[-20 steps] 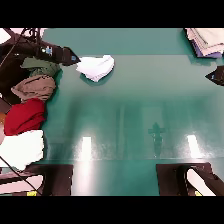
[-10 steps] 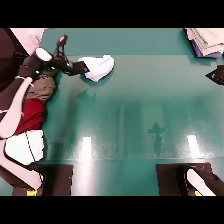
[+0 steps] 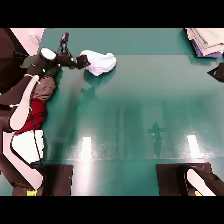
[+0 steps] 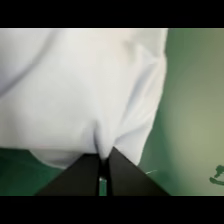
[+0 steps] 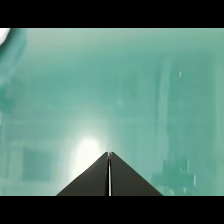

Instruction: Fold the shirts.

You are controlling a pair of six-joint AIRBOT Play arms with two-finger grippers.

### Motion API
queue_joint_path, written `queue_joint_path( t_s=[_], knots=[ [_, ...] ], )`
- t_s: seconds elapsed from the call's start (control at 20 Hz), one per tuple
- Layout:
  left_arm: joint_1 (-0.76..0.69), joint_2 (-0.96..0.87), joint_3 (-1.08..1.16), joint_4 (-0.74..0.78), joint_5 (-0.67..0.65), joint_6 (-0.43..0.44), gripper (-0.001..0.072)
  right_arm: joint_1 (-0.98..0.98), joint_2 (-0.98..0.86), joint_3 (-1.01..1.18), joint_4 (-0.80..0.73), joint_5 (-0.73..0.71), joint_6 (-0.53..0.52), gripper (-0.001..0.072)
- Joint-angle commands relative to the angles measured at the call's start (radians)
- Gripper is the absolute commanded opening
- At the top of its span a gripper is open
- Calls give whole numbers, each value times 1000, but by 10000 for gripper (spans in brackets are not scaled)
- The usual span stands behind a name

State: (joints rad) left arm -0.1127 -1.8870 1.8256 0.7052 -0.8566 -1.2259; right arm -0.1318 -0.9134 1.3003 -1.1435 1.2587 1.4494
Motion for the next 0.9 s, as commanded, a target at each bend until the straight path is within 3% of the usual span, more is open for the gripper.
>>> queue_joint_path(
  t_s=[0.0, 0.3, 0.5, 0.7, 0.8, 0.85],
  knots=[
    [0, 88, 200, -23, -263, 82, 22, 1, 1, 89, 0, -21, 0, 15],
    [-37, 399, 237, -98, -615, 82, 23, 1, 1, 299, 0, -19, 0, 14],
    [-171, 455, 16, -17, -628, 83, 24, 1, 1, 335, 1, 11, 0, 15],
    [-277, 435, -260, 91, -470, 106, 45, 1, -2, 335, 0, 81, 0, 14],
    [-275, 404, -322, 93, -401, 89, 696, 1, -1, 335, 0, 85, 0, 14],
    [-254, 395, -318, 96, -412, 49, 645, 1, -2, 335, 0, 85, 0, 15]
  ],
)
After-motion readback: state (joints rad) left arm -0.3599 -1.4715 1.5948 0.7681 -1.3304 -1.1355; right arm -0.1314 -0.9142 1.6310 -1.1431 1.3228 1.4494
